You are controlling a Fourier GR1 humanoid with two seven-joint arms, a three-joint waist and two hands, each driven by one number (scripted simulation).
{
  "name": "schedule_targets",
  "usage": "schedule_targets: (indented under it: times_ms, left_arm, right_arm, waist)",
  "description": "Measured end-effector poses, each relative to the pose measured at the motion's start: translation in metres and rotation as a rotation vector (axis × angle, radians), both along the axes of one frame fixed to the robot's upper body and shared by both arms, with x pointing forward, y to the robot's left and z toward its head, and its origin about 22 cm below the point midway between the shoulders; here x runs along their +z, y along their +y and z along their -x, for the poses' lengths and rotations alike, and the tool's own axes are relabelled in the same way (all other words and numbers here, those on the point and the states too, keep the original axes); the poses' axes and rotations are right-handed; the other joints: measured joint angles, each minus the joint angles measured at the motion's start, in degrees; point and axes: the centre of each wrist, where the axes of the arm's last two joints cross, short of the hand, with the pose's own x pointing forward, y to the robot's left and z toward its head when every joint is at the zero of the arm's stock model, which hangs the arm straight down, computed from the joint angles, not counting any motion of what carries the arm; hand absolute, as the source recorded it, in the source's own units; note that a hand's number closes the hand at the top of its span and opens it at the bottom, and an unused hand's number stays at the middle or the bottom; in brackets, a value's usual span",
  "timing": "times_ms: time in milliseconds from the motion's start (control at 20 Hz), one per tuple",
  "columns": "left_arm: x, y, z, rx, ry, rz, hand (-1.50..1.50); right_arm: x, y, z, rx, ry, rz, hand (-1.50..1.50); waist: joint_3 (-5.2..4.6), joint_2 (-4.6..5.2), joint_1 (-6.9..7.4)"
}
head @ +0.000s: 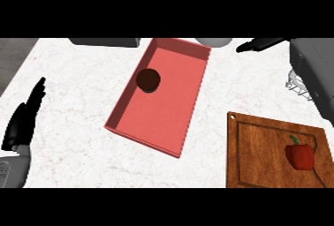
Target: Pick the cupcake from the cutting board and place it in the cardboard box
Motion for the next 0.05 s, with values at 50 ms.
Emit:
schedule_targets:
  times_ms: [50]
  left_arm:
    - [0.0002, -0.0012, 0.0001, 0.001, -0.004, -0.003, 0.0]
  right_arm:
    - [0.0008, -0.0117, 0.0022, 0.007, 0.004, 0.014, -1.5]
  waist:
    - [0.01, 0.02, 0.04]
